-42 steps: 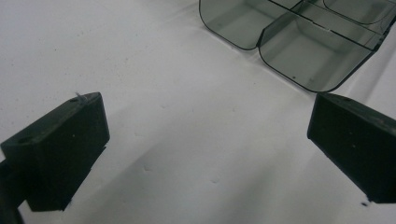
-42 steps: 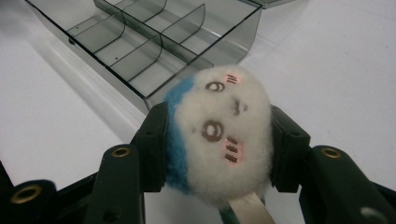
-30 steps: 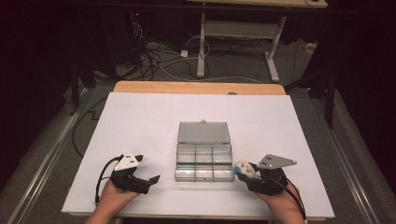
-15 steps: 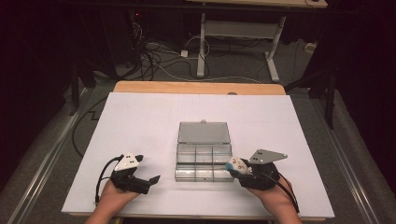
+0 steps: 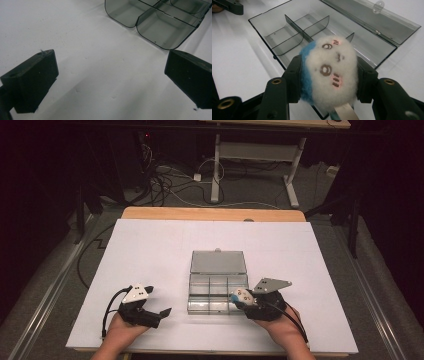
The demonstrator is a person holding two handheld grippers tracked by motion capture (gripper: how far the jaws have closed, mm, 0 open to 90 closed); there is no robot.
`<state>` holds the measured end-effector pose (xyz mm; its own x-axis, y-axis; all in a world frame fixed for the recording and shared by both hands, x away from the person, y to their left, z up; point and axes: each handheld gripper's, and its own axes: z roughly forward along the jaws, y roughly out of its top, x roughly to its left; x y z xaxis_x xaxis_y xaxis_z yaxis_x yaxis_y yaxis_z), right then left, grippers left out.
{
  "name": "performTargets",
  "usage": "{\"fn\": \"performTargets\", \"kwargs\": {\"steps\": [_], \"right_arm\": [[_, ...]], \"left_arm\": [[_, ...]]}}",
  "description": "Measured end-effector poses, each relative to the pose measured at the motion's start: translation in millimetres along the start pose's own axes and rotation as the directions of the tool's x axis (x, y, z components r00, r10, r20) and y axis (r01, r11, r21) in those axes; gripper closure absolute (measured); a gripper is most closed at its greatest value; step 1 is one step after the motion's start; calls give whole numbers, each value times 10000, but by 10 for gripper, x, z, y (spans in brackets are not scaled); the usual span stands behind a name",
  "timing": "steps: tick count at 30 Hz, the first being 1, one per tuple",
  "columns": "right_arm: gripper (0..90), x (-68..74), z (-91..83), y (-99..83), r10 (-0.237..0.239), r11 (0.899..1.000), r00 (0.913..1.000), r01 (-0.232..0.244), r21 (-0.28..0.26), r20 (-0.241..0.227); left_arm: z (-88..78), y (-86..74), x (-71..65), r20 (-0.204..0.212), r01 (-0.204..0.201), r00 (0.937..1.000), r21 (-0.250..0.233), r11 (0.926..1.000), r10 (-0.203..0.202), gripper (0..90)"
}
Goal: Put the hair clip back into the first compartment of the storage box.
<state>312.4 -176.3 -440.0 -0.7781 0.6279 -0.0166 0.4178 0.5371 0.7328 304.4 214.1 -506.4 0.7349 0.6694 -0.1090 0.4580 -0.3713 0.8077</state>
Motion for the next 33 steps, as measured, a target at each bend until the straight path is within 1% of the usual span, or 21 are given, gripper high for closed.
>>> {"fn": "performTargets", "kwargs": {"steps": [8,16,23,29,30,33], "right_arm": [[505,44,131,76,-145,9998,9997,148,114,-196],[504,89,232,172,-339,9991,9988,347,249,-345],[503,128,326,253,-415,9985,9980,432,341,-474],[501,155,410,325,-628,9971,9963,653,400,-592],[502,165,416,335,-567,9973,9967,593,429,-589],[501,175,443,368,-662,9966,9959,691,459,-615]], "left_arm": [[-1,0,1,25,-12,10000,-5,10000,12,0],[-2,-1,1,38,-12,10000,-24,10000,12,0],[-2,-1,1,51,-15,10000,-27,10000,15,0],[-4,-2,2,66,-26,10000,-41,10000,26,0],[-4,-2,2,66,-23,10000,-41,10000,24,0],[-4,-2,2,68,-25,10000,-39,10000,25,0]]}}
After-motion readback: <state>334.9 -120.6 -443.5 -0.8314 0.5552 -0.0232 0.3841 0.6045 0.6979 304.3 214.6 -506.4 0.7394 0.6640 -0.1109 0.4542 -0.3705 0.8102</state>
